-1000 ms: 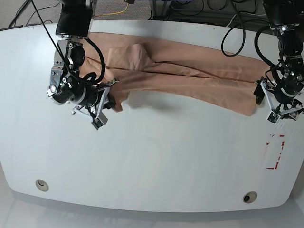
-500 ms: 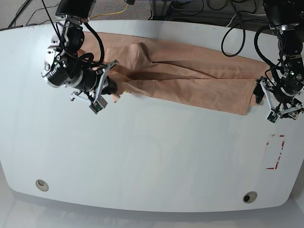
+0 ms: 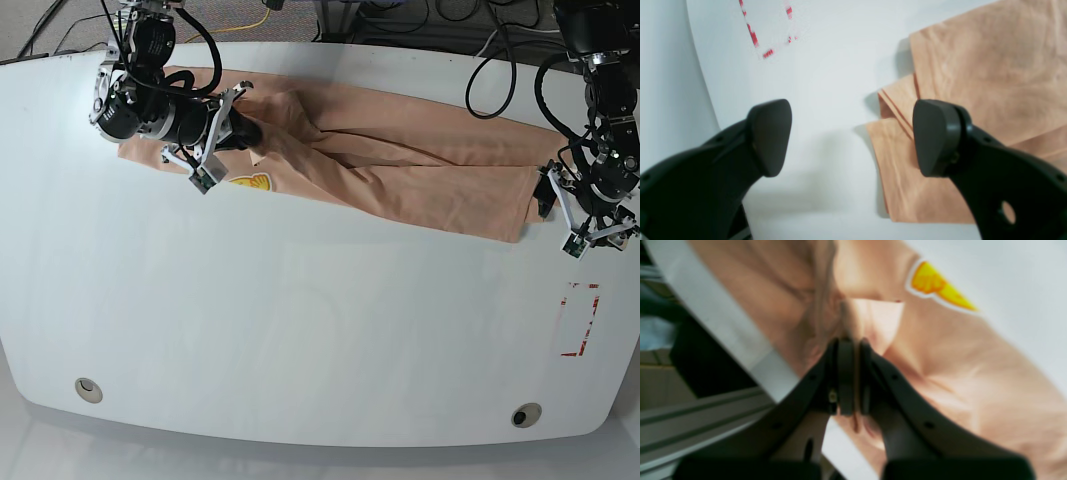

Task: Layout the t-shirt on the table in an organized manner, then fold the t-shirt properly
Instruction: 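Move the left gripper toward the robot over the folded shirt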

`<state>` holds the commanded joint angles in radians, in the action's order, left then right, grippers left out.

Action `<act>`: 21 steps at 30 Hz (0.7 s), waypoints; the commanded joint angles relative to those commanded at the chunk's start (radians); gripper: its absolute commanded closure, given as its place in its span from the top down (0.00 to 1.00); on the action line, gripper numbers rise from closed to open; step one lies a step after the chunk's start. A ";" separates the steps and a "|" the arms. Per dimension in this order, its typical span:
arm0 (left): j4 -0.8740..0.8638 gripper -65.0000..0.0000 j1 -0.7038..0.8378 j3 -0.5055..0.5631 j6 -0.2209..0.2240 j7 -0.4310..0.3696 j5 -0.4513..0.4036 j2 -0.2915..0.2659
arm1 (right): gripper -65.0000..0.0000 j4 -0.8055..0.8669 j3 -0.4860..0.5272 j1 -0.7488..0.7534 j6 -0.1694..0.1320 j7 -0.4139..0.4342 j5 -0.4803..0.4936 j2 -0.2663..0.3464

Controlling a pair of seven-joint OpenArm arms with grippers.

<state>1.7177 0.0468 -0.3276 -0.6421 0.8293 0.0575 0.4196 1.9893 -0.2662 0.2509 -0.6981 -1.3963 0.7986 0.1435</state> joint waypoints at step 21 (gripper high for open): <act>0.000 0.84 -0.046 -0.003 -0.056 0.006 0.009 -0.118 | 0.78 0.000 0.002 0.029 0.000 0.016 0.000 0.017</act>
<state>1.7177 0.0008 -0.3307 -0.6981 0.8355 0.0667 0.3015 1.9893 -0.2647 0.2800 -0.6981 -1.3802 0.7986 0.1603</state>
